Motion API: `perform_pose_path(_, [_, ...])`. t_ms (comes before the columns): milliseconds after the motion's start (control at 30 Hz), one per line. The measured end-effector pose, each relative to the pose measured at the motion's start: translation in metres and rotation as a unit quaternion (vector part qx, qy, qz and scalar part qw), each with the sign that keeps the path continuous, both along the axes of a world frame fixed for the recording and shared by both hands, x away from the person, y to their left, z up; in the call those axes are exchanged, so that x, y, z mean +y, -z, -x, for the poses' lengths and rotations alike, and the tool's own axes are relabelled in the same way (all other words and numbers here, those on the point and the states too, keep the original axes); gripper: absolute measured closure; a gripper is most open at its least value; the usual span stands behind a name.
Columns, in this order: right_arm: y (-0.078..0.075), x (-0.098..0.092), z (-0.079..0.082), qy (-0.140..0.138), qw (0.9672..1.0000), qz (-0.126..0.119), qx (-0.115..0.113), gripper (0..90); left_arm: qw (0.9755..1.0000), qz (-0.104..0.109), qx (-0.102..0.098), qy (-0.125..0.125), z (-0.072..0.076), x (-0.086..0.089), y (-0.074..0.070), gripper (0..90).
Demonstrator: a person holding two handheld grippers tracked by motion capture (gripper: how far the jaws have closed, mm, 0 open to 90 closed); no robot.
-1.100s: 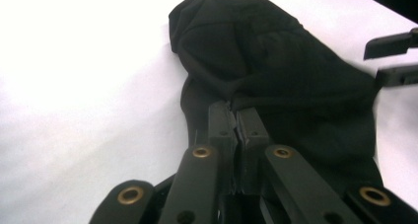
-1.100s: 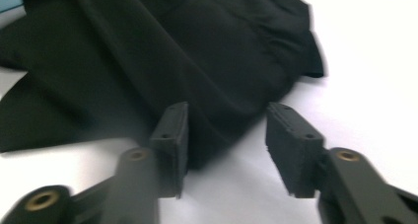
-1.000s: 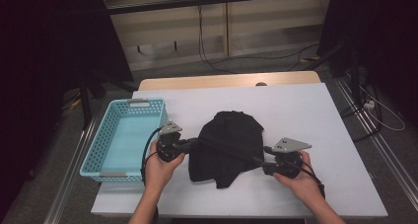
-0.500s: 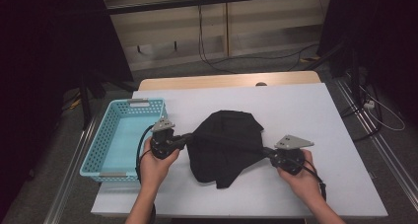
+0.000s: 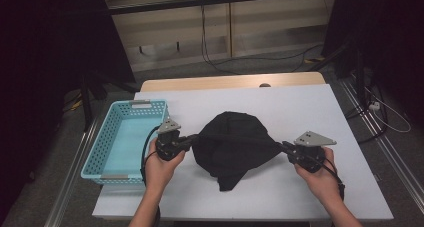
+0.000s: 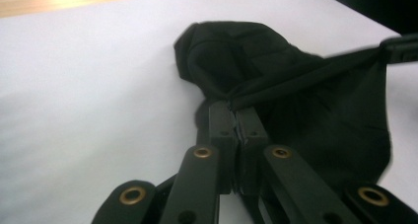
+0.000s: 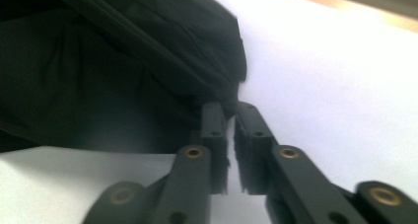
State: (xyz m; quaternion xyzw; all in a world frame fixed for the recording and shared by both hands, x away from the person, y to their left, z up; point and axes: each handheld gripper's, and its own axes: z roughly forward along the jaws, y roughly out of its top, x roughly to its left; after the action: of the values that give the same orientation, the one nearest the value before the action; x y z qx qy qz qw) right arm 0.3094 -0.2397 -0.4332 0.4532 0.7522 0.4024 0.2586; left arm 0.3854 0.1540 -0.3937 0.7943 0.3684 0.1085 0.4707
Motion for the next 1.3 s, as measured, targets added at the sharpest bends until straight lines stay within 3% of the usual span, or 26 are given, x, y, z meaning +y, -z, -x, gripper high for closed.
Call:
perform_pose_path(133, [0.002, -0.001, 0.0, -0.009, 0.9999, -0.008, -0.003, 73.0, 0.9999, -0.003, -0.003, -0.016, -0.002, 0.008, -0.003, 88.1])
perform_pose_path(233, [0.005, 0.004, 0.0, -0.036, 0.9988, -0.029, 0.015, 62.5, 0.9997, -0.007, 0.004, -0.022, -0.004, 0.014, -0.002, 88.0])
perform_pose_path(333, [0.006, 0.013, 0.0, -0.058, 0.9978, -0.028, 0.016, 57.1, 0.9995, -0.01, 0.004, -0.03, -0.005, 0.015, 0.0, 88.0])
perform_pose_path(467, [0.009, 0.032, 0.0, -0.094, 0.9953, -0.015, 0.015, 48.5, 0.9997, -0.006, 0.006, -0.022, -0.004, 0.011, 0.002, 87.8])
perform_pose_path(600, [0.013, 0.053, 0.0, -0.124, 0.992, 0.003, 0.024, 44.0, 0.9998, -0.016, 0.007, -0.006, -0.002, 0.002, 0.004, 87.6])
perform_pose_path(667, [0.016, 0.06, 0.0, -0.131, 0.9909, 0.019, 0.027, 46.0, 0.9998, -0.018, 0.006, -0.001, -0.002, 0.001, 0.006, 87.5])
perform_pose_path(800, [0.021, 0.059, -0.004, -0.101, 0.9929, 0.055, 0.03, 55.8, 0.9997, -0.021, 0.01, -0.001, -0.001, 0.001, 0.008, 87.4])
perform_pose_path(933, [0.02, 0.047, -0.006, -0.071, 0.9958, 0.054, 0.023, 75.7, 0.9997, -0.021, 0.01, 0.001, 0.0, 0.0, 0.008, 87.4])
perform_pose_path(1000, [0.019, 0.042, -0.007, -0.064, 0.9968, 0.042, 0.022, 87.1, 0.9997, -0.025, 0.008, 0.004, 0.001, -0.002, 0.008, 87.4])
perform_pose_path(1133, [0.011, 0.026, -0.008, -0.041, 0.999, 0.009, 0.016, 88.2, 0.9996, -0.026, 0.006, 0.012, 0.001, -0.004, 0.009, 87.2])
perform_pose_path(1233, [0.002, 0.01, -0.007, -0.016, 0.9996, -0.023, -0.001, 88.3, 0.9995, -0.022, 0.003, 0.024, 0.002, -0.01, 0.01, 86.3])
perform_pose_path(1300, [-0.002, 0.002, -0.005, -0.008, 0.9996, -0.024, -0.009, 88.3, 0.999, -0.028, 0.001, 0.035, 0.003, -0.015, 0.011, 84.8])
